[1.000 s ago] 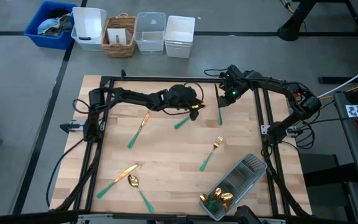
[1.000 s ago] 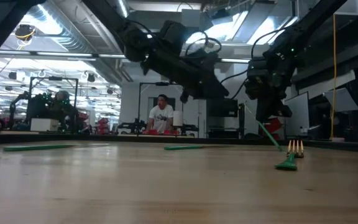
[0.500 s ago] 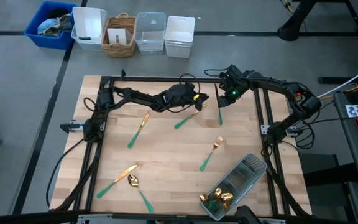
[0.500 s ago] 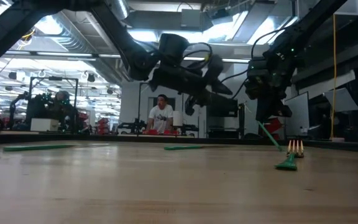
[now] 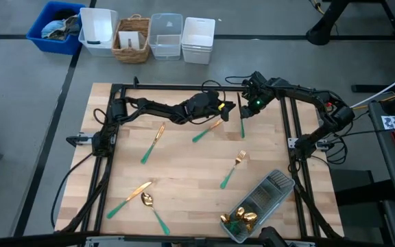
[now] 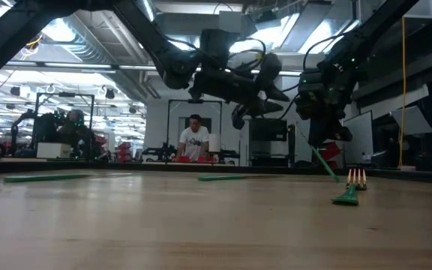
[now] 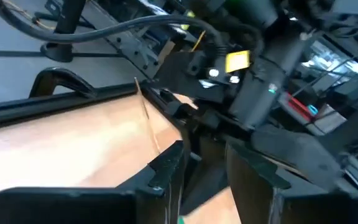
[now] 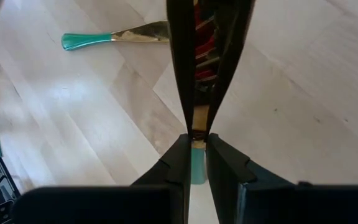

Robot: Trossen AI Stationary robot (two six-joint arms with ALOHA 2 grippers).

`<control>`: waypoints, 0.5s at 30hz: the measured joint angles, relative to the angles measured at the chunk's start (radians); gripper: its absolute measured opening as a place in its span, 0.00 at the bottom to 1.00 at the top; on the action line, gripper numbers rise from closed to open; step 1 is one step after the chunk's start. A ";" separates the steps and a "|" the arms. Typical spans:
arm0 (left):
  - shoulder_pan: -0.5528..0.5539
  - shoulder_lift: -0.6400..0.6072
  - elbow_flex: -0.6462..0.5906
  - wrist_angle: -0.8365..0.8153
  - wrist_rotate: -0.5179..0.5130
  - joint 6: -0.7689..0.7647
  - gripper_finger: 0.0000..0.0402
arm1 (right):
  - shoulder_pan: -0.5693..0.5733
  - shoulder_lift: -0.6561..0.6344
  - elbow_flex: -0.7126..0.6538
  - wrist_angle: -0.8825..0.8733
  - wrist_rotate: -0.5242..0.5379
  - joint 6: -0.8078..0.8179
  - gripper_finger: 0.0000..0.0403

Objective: Sort silverware
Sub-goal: Put the top right table knife into the utensil organizer

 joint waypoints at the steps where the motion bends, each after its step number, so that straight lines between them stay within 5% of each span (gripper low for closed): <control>1: 0.001 0.008 0.007 -0.003 -0.003 -0.005 0.27 | 0.000 0.000 0.000 0.000 0.000 0.000 0.12; 15: 0.001 0.182 0.158 -0.007 -0.005 -0.096 0.27 | 0.000 -0.001 0.000 0.001 -0.007 0.000 0.12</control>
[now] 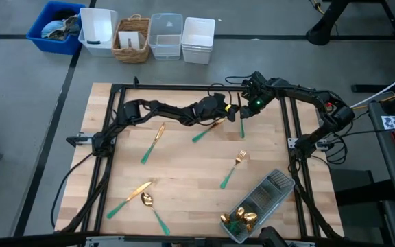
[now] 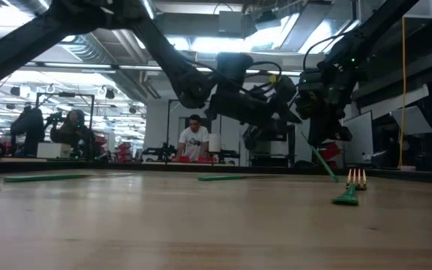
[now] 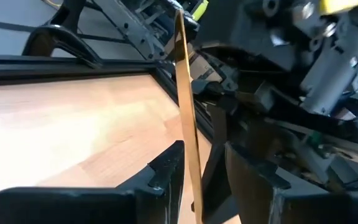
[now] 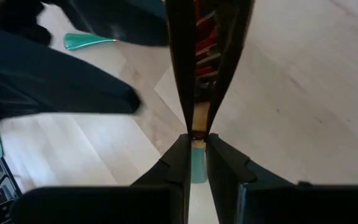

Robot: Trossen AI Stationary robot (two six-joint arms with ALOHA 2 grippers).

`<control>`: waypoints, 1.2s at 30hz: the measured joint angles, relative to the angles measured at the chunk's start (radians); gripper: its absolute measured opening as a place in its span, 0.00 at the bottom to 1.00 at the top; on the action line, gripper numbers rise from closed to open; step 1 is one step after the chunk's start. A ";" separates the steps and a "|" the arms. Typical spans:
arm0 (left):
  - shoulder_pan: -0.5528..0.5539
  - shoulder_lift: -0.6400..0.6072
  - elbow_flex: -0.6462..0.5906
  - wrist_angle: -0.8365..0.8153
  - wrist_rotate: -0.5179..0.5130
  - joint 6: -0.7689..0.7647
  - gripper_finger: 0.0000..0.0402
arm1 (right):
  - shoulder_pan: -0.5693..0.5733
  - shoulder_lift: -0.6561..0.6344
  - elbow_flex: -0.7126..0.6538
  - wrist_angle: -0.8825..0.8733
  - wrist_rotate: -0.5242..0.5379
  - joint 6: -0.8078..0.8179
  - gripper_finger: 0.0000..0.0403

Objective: Sort silverware
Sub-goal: Put the top right table knife into the utensil organizer

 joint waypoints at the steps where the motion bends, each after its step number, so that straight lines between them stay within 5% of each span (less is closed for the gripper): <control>1: 0.000 0.005 0.006 -0.003 0.000 -0.001 0.27 | 0.000 0.000 0.000 0.002 0.000 0.000 0.12; 17: 0.002 0.017 0.063 -0.058 -0.032 0.038 0.27 | -0.001 0.000 0.000 0.001 0.010 -0.024 0.12; 27: 0.004 0.017 0.063 -0.059 -0.039 0.083 0.03 | -0.001 0.000 0.000 -0.006 0.011 -0.025 0.12; 36: 0.003 0.017 0.063 -0.055 -0.036 0.094 0.01 | -0.001 0.000 0.001 -0.008 0.000 -0.025 0.12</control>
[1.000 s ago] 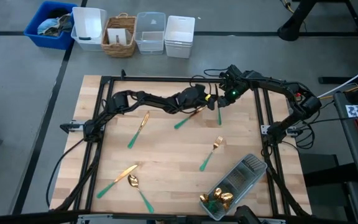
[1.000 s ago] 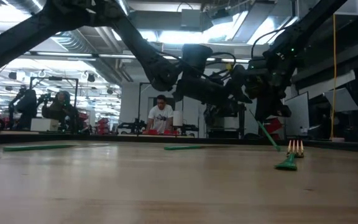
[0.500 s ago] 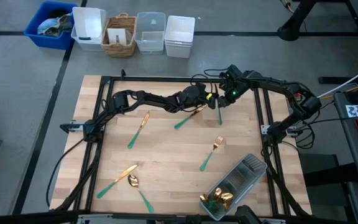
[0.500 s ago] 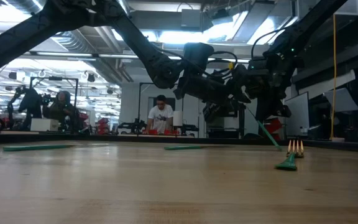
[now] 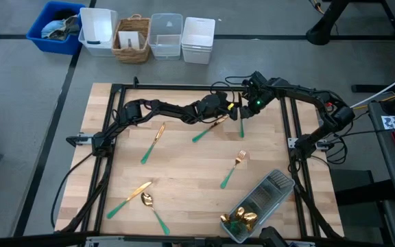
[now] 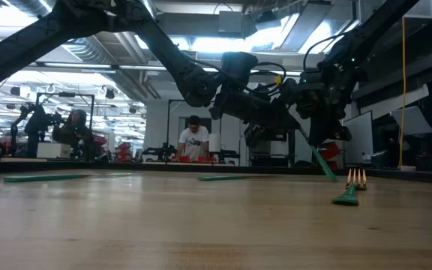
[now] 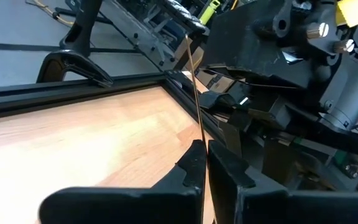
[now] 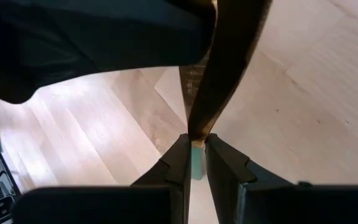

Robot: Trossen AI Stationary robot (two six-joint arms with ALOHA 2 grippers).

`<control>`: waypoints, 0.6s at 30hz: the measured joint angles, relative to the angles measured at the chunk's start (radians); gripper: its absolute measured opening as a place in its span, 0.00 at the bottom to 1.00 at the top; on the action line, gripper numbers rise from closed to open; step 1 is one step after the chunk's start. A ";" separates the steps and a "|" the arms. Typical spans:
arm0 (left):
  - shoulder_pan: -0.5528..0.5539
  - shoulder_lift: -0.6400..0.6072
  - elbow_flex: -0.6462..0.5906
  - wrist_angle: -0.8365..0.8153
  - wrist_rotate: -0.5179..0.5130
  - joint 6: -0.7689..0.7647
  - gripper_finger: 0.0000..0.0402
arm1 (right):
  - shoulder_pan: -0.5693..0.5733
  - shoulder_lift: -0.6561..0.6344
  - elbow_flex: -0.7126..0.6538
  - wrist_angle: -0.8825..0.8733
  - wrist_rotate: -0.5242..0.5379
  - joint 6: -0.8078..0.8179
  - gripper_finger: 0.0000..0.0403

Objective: Sort silverware
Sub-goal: Put the top right table knife into the utensil organizer

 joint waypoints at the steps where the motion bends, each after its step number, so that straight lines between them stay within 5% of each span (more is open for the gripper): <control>1: 0.000 0.000 0.000 0.000 0.002 0.009 0.01 | 0.000 0.000 0.000 0.000 0.000 0.002 0.12; 18: 0.000 -0.012 0.000 0.004 0.111 0.027 0.00 | 0.001 -0.034 -0.001 -0.032 0.011 0.025 0.22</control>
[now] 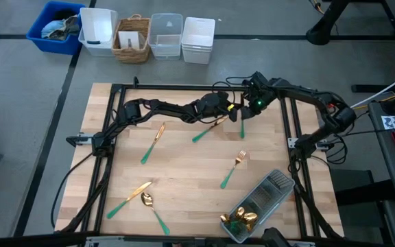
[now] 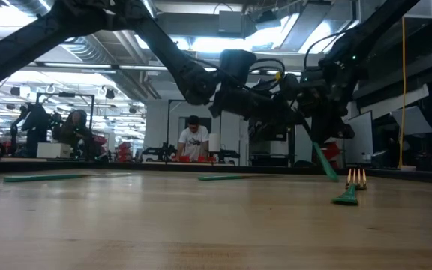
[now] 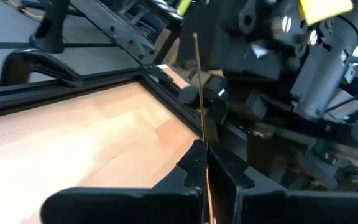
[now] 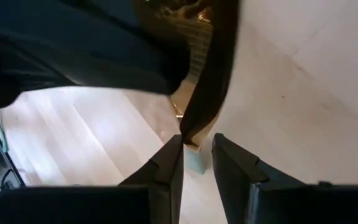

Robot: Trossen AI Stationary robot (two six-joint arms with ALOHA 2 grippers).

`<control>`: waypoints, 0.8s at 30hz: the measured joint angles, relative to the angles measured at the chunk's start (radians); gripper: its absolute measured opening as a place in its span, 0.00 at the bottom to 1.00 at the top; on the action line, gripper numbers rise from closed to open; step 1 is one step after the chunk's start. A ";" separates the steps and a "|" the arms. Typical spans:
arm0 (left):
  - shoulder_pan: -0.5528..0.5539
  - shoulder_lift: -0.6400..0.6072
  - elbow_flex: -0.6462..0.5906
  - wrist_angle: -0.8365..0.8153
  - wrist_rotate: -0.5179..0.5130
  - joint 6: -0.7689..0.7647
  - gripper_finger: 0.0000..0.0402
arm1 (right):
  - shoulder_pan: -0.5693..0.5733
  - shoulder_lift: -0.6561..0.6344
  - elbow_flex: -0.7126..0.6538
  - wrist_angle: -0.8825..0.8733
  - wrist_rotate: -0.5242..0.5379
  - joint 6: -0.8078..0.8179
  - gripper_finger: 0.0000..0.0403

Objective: Sort silverware
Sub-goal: Put the top right table knife into the utensil organizer

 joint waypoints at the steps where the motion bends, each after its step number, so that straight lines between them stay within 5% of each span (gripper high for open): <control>1: 0.000 0.000 0.000 0.004 0.006 0.000 0.00 | 0.000 -0.014 0.000 0.000 0.006 0.000 0.21; 9: -0.003 -0.001 0.000 0.007 0.031 0.025 0.00 | -0.001 -0.169 0.000 -0.121 0.127 -0.026 0.21; 24: -0.075 -0.144 -0.002 0.032 0.321 0.130 0.00 | -0.001 -0.652 0.000 -0.278 0.196 -0.050 0.21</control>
